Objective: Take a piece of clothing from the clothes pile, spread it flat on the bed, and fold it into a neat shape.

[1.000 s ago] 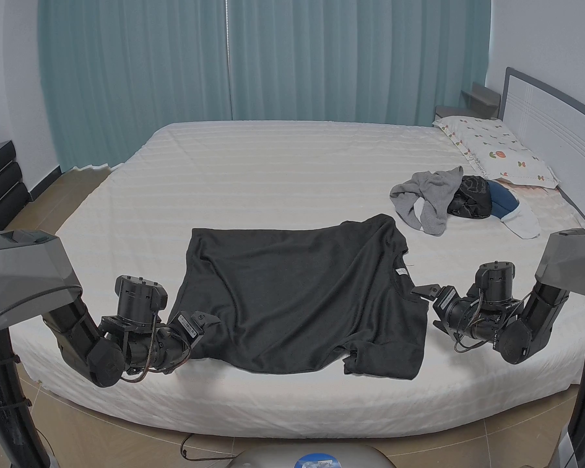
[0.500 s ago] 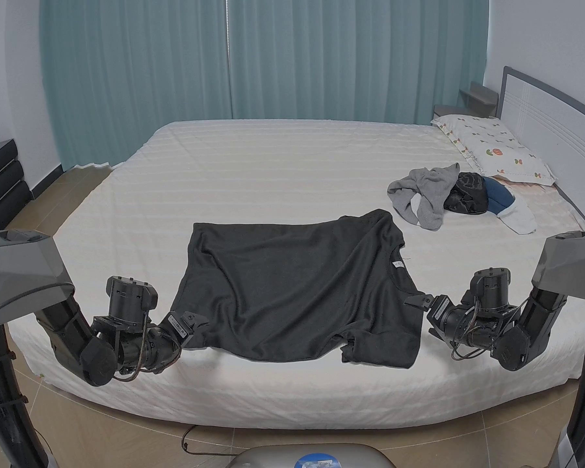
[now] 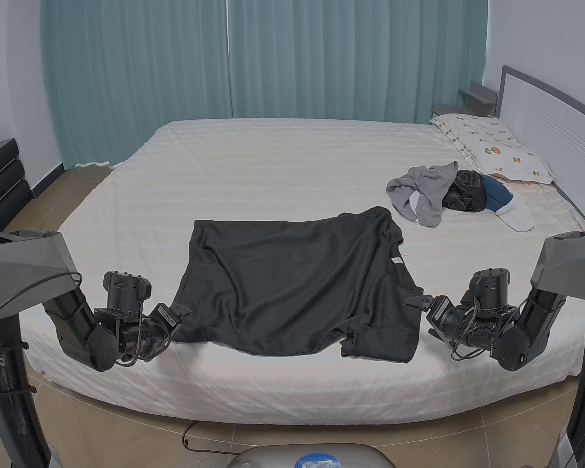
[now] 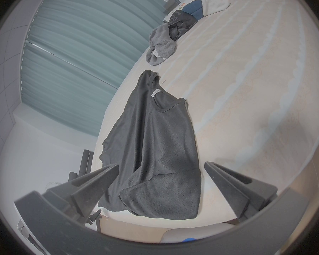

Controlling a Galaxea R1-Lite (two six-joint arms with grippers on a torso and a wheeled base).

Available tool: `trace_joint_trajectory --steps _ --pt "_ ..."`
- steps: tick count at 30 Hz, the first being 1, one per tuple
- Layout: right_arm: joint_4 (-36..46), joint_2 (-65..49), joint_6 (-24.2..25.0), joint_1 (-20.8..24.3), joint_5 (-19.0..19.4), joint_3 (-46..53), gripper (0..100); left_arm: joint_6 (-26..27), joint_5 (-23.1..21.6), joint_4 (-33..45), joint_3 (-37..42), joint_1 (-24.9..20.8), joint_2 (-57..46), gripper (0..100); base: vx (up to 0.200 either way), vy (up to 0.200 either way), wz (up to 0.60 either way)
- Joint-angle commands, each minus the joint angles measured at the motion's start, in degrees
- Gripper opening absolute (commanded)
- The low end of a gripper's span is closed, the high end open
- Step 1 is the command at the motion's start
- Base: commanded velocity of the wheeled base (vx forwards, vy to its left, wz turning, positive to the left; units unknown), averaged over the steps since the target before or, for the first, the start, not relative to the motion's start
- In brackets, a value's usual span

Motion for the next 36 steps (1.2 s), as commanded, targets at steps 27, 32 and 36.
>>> trace_joint_trajectory --steps 27,32,36 --pt "0.2 4.3 -3.3 2.6 0.1 -0.5 100 3.9 1.0 0.0 -5.7 3.2 3.7 0 0.0 0.0 0.0" --pt "1.1 6.7 -3.3 2.4 2.0 -3.5 100 3.7 0.9 0.1 -5.3 4.4 1.8 0 0.0 0.0 0.0" --pt "3.0 7.8 -3.4 2.1 2.1 -6.4 100 3.7 0.9 0.1 -5.3 4.4 1.8 0 0.0 0.0 0.0"
